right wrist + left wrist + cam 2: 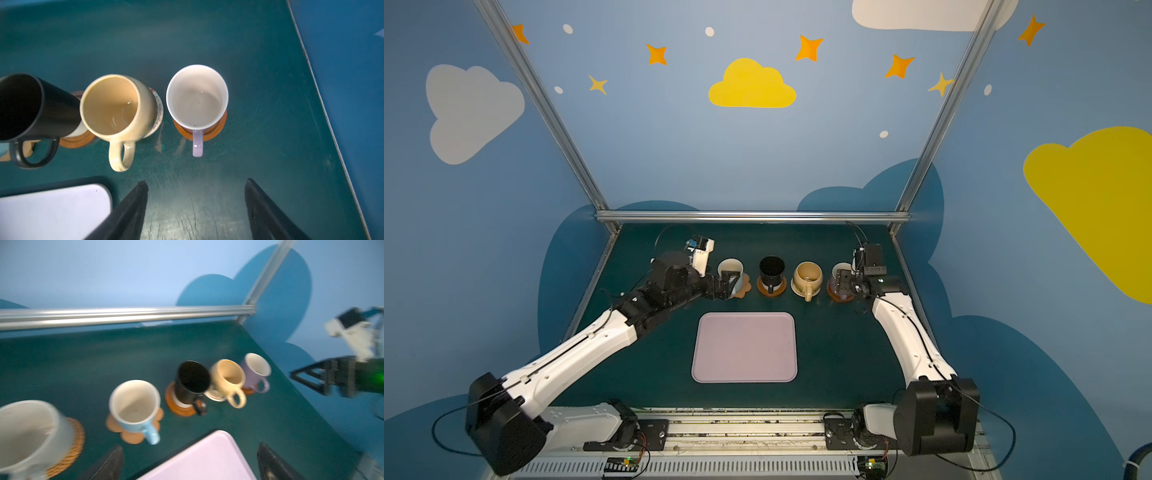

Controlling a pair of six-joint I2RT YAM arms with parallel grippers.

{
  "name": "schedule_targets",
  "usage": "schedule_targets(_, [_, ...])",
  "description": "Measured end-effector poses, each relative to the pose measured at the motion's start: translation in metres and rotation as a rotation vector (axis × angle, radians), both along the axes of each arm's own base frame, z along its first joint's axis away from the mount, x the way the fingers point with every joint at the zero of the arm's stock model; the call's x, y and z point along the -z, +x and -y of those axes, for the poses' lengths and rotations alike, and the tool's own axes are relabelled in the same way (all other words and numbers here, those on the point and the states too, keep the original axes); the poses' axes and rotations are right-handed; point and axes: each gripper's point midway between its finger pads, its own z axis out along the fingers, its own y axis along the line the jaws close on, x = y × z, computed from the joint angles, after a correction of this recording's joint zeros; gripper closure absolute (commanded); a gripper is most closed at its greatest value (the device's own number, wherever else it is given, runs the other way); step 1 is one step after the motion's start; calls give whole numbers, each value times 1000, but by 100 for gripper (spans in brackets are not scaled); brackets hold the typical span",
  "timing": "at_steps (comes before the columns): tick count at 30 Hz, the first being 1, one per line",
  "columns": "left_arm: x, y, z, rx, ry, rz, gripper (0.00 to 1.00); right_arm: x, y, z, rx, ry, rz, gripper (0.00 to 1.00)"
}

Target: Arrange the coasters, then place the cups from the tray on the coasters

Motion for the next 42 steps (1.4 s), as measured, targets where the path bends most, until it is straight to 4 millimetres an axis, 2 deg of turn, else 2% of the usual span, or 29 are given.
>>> schedule_targets(3, [28, 2, -52, -142, 107, 54, 0, 10, -9, 8, 21, -14, 87, 24])
schedule_targets(5, [53, 3, -87, -240, 188, 59, 0, 22, -14, 15, 34, -30, 141, 25])
schedule_targets(8, [83, 2, -129, -350, 295, 54, 0, 41, -21, 19, 27, -51, 202, 24])
schedule_targets(13, [103, -4, -163, -420, 385, 114, 0, 61, -23, 20, -7, -90, 272, 22])
schedule_targets(19, [143, 3, -210, -525, 418, 94, 0, 74, -3, 16, -34, -100, 331, 23])
schedule_targets(21, [151, 7, -216, -531, 403, 80, 0, 82, 3, 15, -45, -102, 330, 23])
schedule_targets(26, [157, 21, -226, -541, 325, 103, 0, 93, 9, 13, -58, -101, 368, 23])
schedule_targets(31, [175, 31, -227, -525, 273, 101, 0, 88, 19, 17, -50, -92, 433, 23])
schedule_targets(35, [191, 33, -222, -487, 260, 70, 0, 106, 28, 18, -49, -89, 425, 20])
schedule_targets(38, [187, 40, -219, -461, 241, 68, 0, 120, 26, 19, -49, -89, 382, 19])
schedule_targets(39, [182, 45, -219, -456, 233, 76, 0, 117, 27, 19, -50, -88, 393, 18])
schedule_targets(41, [173, 53, -218, -450, 220, 95, 0, 112, 30, 18, -51, -85, 416, 10])
schedule_targets(42, [171, 55, -218, -447, 215, 101, 0, 111, 31, 18, -52, -85, 417, 10])
